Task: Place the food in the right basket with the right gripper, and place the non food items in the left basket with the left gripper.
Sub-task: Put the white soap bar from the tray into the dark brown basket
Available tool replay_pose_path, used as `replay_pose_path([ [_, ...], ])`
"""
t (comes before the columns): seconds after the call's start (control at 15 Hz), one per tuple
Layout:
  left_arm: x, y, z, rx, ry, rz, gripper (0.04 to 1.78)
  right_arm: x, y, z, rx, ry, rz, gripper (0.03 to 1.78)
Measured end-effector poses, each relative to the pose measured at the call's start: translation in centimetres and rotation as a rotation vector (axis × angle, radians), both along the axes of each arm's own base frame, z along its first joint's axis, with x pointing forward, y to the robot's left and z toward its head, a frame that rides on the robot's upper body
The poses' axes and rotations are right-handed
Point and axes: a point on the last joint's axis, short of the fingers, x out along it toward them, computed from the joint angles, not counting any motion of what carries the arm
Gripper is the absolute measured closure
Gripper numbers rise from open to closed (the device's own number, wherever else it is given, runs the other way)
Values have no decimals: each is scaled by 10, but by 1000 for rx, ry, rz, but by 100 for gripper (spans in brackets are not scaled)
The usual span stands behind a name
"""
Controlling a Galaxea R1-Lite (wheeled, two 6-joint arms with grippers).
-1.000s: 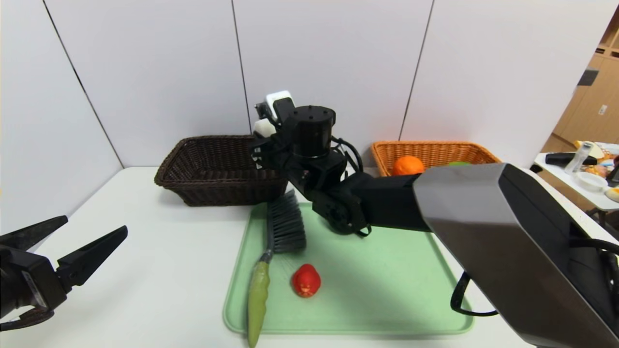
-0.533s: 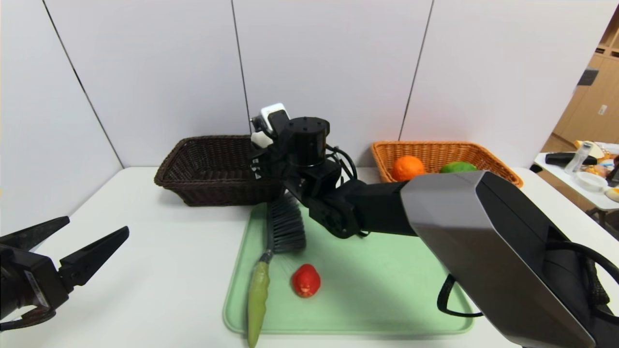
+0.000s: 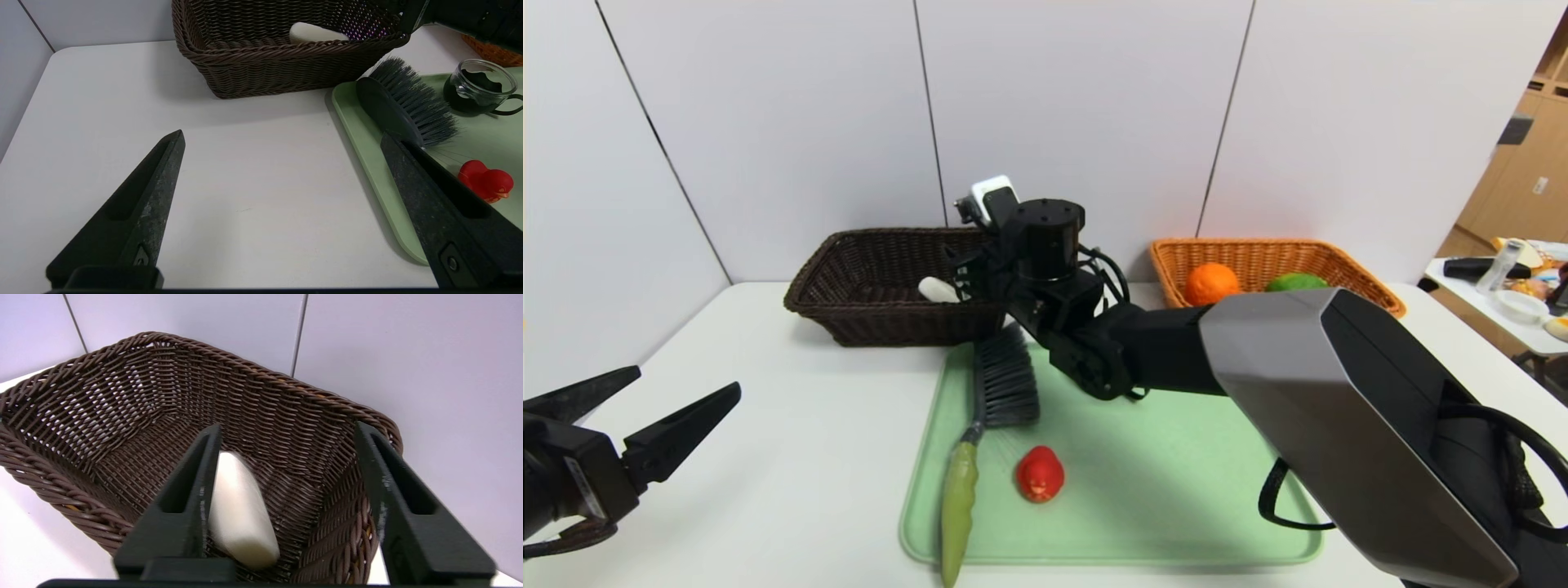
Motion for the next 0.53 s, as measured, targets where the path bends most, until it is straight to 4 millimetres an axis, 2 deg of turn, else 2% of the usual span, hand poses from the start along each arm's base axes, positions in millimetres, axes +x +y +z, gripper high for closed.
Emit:
replay_pose_path([
  [0.27,0,0,0,2,-1,0,13,2,-7,12,9,-35,-12,43],
  [0.53,0,0,0,0,-1,1,13,0,-24,46,51,-115,-42,30],
])
